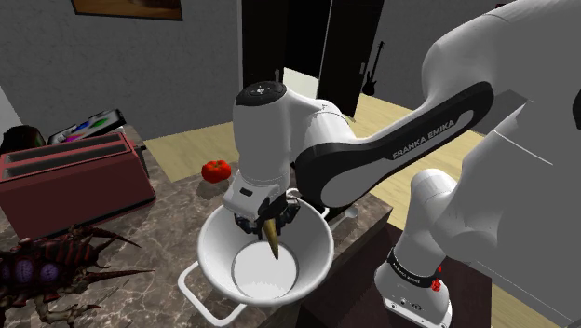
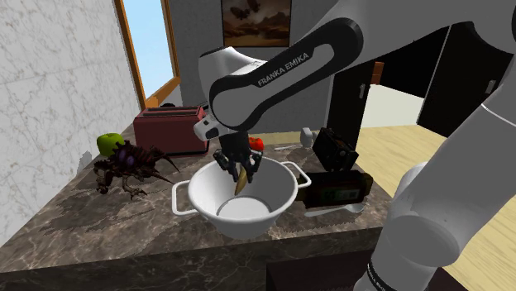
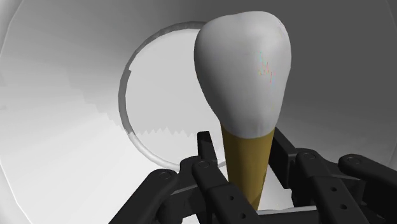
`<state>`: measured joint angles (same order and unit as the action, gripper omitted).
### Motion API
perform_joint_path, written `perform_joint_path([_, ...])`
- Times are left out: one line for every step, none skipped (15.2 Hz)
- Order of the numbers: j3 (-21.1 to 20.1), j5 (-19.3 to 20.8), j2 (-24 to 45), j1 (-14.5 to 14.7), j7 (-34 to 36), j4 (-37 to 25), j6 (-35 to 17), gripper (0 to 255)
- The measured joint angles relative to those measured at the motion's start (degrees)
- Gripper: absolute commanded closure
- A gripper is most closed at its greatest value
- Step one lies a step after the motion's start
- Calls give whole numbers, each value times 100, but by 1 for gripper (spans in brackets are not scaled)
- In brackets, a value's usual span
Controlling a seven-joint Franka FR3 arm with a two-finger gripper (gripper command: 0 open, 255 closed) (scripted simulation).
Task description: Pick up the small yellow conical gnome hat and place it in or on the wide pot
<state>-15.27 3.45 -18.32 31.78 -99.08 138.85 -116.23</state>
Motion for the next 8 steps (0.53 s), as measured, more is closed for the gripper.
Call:
perform_joint_path([0,0,0,0,0,0,0,0])
perform_joint_path([0,0,0,0,0,0,0,0])
perform_joint_path([0,0,0,0,0,0,0,0])
perform_joint_path([0,0,0,0,0,0,0,0])
perform_joint_path([0,0,0,0,0,0,0,0])
perform_joint_path([0,0,0,0,0,0,0,0])
perform_joint_path([8,-6,-27,0,-18,-70,92,0])
perform_joint_path([-6,-39,-100,24,-10,-168,257,0])
